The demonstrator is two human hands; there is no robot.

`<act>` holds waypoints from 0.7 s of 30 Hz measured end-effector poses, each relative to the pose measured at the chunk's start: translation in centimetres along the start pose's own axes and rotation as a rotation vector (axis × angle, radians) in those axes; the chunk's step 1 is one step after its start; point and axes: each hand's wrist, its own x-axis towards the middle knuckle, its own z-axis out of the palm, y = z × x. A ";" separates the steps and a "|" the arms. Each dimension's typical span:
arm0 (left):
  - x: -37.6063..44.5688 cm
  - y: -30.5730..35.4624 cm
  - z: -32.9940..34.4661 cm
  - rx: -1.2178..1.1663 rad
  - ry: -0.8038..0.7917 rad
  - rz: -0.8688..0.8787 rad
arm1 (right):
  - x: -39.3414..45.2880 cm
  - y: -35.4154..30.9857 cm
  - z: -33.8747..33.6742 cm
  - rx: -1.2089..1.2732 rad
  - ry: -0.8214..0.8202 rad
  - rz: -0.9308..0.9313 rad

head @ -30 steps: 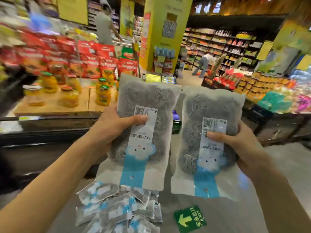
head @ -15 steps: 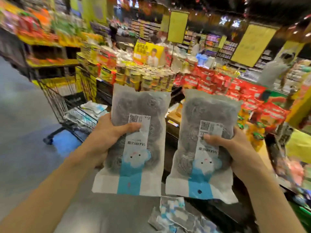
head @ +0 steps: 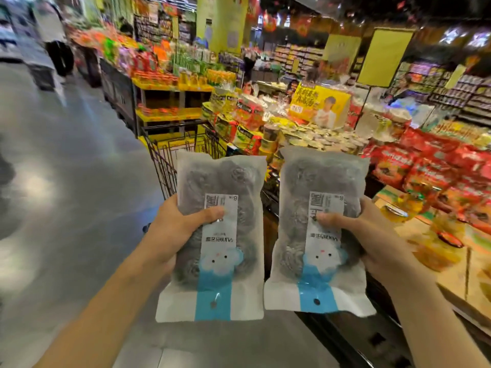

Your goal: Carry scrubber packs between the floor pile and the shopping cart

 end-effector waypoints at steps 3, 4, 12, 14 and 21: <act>2.9 -0.1 -0.8 -0.023 0.038 -0.004 | 4.0 -0.2 1.1 -0.016 -0.033 -0.014; 4.1 -0.3 -1.1 -0.026 0.053 -0.006 | 5.7 -0.2 1.5 -0.019 -0.049 -0.012; 15.7 -1.0 -0.1 0.000 0.177 0.028 | 20.8 1.8 2.3 -0.022 -0.197 -0.006; 18.9 -1.1 0.9 0.014 0.204 0.030 | 25.0 2.4 2.1 0.000 -0.230 -0.011; 29.8 -1.4 3.6 0.078 0.308 0.041 | 38.6 3.6 2.0 0.053 -0.328 -0.007</act>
